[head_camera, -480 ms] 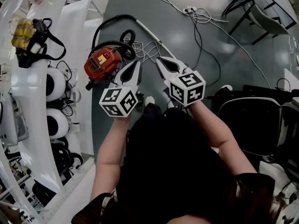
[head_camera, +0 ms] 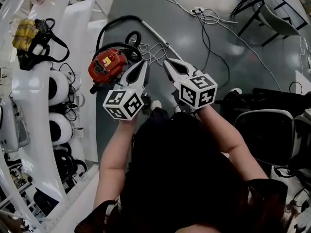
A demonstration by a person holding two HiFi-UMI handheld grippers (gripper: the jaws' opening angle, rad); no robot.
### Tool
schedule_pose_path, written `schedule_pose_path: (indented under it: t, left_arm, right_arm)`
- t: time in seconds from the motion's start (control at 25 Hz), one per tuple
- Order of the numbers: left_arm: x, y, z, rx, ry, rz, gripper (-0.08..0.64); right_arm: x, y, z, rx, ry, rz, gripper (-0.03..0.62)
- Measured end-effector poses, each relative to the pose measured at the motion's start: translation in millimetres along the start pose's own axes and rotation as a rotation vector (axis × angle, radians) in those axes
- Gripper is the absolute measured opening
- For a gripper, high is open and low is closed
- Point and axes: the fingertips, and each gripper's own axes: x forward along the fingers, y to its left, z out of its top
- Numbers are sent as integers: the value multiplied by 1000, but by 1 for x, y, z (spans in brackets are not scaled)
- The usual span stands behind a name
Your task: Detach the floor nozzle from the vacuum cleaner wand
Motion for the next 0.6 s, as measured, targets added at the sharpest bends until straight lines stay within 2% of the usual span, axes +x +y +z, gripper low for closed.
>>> schedule_pose_path:
  t: [0.2,0.36,0.6]
  left_arm:
    - [-2,11,-2,63,36,6,11]
    - [-3,33,2,60,39,36,11]
    - [3,60,13,88,77,-14,11]
  right_arm:
    - [11,4,0,-16,10,-3,-2]
    - [25,7,1,-1,3,-22,-2]
    - [56,12,-1,-15,21,-51,-2]
